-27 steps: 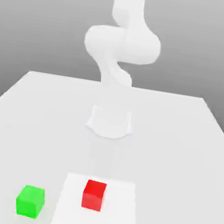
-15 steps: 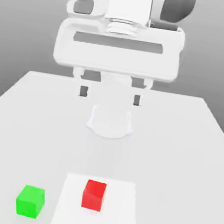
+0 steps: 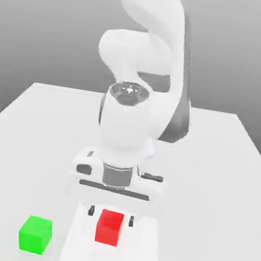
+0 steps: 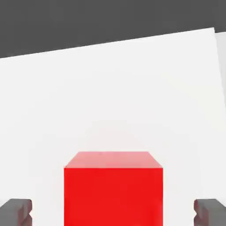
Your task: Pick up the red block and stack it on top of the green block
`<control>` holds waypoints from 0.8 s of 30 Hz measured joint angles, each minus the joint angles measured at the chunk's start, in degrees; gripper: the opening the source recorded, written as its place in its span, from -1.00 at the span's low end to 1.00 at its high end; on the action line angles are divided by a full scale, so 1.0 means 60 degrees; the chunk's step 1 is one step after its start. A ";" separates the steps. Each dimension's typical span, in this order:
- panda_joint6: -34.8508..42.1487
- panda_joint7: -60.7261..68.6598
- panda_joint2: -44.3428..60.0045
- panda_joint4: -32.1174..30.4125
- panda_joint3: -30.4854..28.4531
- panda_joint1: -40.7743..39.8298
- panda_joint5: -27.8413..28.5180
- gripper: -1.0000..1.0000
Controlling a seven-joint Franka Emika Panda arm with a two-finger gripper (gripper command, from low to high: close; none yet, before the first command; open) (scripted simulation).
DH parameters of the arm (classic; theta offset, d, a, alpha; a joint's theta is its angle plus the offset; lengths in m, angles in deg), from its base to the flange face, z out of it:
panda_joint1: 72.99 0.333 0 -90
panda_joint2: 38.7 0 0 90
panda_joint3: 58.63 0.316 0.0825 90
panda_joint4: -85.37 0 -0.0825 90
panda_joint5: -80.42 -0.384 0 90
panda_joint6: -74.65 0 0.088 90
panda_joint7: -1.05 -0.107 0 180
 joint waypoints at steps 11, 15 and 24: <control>0.1011 0.0003 -0.1189 -0.0175 0.0045 -0.0038 -0.0013 -1.00; 0.2153 0.0063 -0.1965 0.0189 -0.0262 -0.0703 -0.0111 -1.00; 0.2048 0.0329 -0.0237 0.1801 -0.0808 -0.2226 -0.0556 -1.00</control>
